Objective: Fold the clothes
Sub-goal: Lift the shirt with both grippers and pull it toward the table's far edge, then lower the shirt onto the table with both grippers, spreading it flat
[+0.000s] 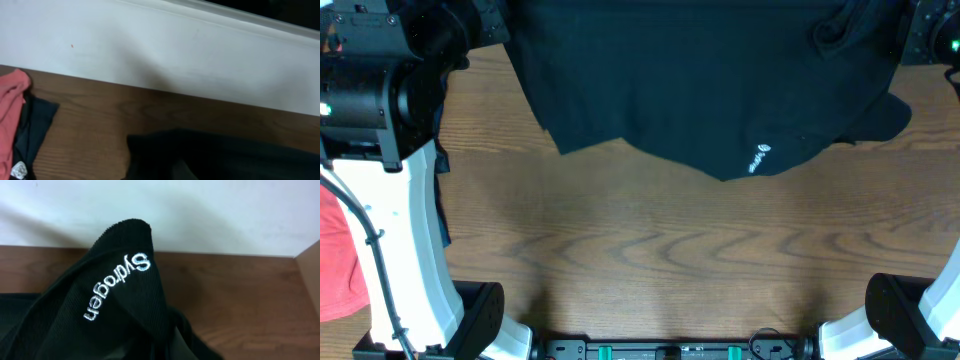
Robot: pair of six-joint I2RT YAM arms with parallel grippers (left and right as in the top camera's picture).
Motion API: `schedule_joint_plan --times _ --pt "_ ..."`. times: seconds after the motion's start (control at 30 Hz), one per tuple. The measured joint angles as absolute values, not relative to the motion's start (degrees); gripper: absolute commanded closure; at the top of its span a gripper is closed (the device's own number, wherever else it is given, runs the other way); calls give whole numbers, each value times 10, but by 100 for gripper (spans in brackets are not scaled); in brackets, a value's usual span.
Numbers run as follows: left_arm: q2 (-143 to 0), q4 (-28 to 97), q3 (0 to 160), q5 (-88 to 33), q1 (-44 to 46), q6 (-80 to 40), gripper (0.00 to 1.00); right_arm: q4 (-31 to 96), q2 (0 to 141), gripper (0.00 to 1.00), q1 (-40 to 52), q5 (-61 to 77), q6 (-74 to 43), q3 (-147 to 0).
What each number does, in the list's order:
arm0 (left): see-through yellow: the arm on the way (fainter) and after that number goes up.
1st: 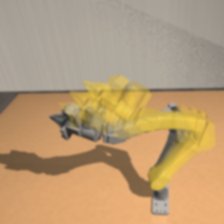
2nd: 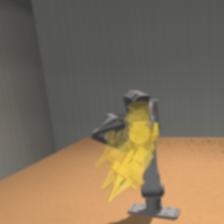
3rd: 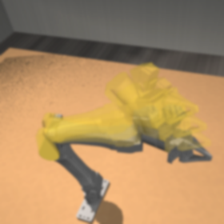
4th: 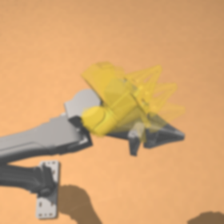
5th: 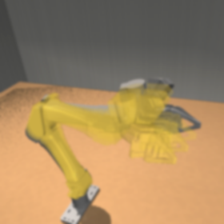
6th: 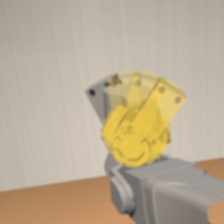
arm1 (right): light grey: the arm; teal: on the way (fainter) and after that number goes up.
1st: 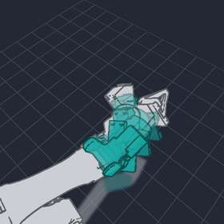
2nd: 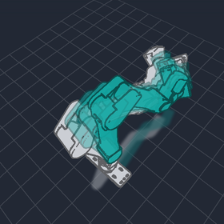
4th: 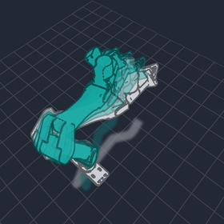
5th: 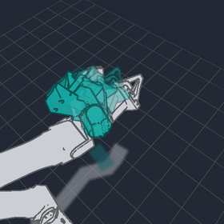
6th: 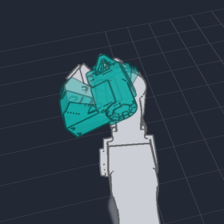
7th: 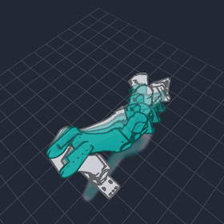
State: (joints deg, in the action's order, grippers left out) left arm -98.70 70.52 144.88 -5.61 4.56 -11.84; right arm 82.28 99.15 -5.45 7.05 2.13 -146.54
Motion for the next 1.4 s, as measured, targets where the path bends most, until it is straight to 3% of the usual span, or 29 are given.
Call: schedule_joint_plan --times 0.47,0.9,1.2,1.4 --pt "-1056 807 1449 -93 46 -163 94 957 1124 99 -65 115 -29 -1469" --pt "-1154 577 1444 -95 45 -166 94 671 1185 99 -65 161 -59 -1475" --pt "-1125 430 1444 -59 45 -162 94 598 1182 99 -65 167 -72 -1558" --pt "-1099 418 1444 -52 45 -160 94 590 1177 99 -66 170 -69 -1571"
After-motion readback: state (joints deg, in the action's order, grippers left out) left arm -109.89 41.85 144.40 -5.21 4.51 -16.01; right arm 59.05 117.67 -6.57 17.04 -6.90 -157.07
